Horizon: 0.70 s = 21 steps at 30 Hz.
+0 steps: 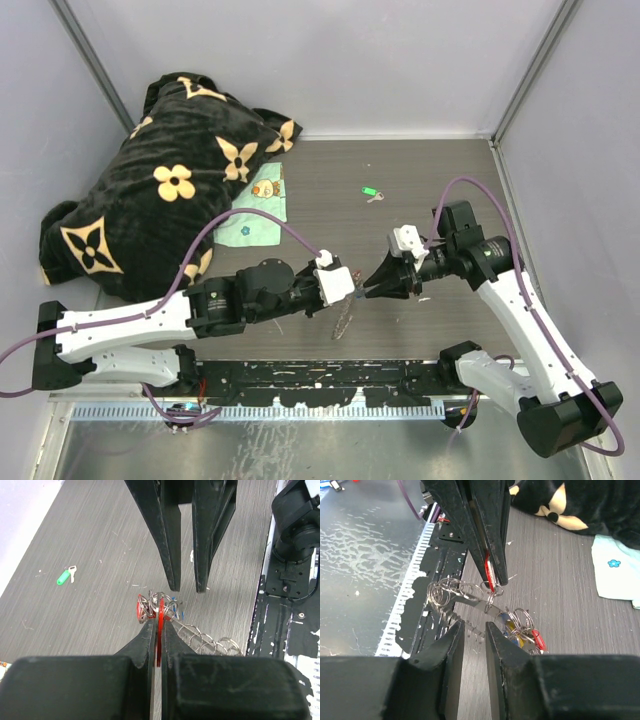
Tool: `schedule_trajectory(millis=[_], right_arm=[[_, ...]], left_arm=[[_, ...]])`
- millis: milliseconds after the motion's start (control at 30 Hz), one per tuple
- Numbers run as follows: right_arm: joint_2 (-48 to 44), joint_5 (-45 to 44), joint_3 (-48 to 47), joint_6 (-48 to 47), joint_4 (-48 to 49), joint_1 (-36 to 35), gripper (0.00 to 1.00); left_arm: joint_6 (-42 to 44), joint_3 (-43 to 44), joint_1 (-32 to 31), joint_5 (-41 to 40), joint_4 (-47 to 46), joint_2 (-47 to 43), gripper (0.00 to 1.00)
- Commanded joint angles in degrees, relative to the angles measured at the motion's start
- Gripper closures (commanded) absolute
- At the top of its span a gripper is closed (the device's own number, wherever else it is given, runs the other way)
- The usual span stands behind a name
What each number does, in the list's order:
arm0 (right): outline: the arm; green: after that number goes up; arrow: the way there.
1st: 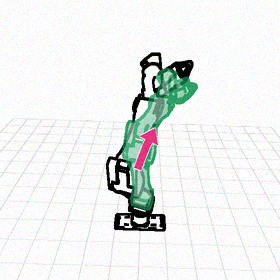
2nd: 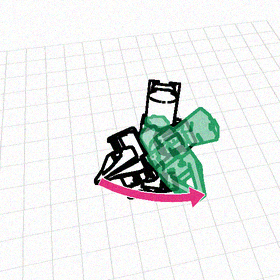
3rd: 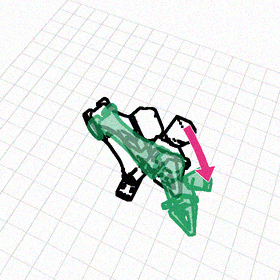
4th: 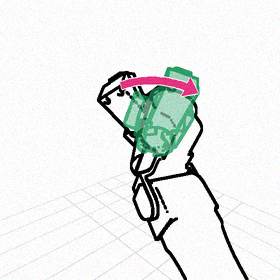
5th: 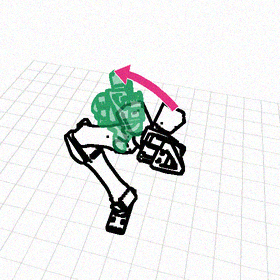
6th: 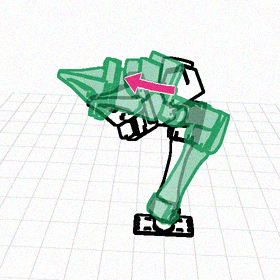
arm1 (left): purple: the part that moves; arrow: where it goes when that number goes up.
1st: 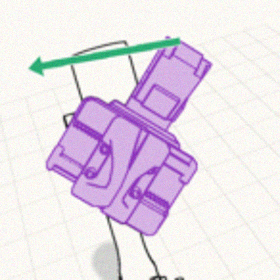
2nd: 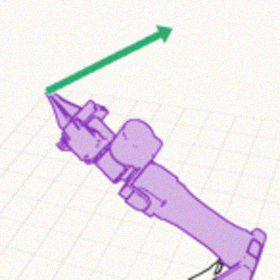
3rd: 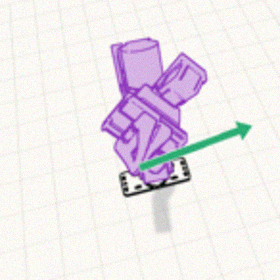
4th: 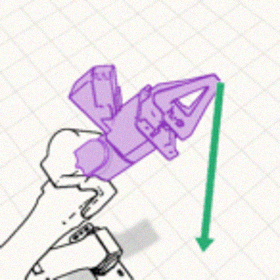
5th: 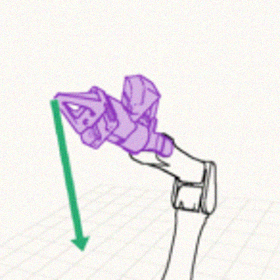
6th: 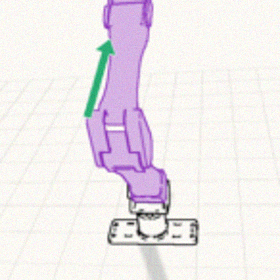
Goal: Remove the keys from the keyring
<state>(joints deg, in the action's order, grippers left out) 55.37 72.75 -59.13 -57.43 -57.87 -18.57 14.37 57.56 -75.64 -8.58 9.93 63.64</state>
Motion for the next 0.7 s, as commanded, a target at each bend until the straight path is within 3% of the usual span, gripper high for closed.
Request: schedule_trajectory(millis=[0,667], right_arm=[[-0.56,5.12,1.25,2.13,3.63,0.29,0.7],[-0.97,4.05,2.52,6.94,9.03,0.28,0.69]], left_arm=[[-0.37,4.22,-0.17,1.32,-4.24,-1.75,1.0],[-3.42,6.01,-0.21,2.67,-6.33,0.64,1.0]])
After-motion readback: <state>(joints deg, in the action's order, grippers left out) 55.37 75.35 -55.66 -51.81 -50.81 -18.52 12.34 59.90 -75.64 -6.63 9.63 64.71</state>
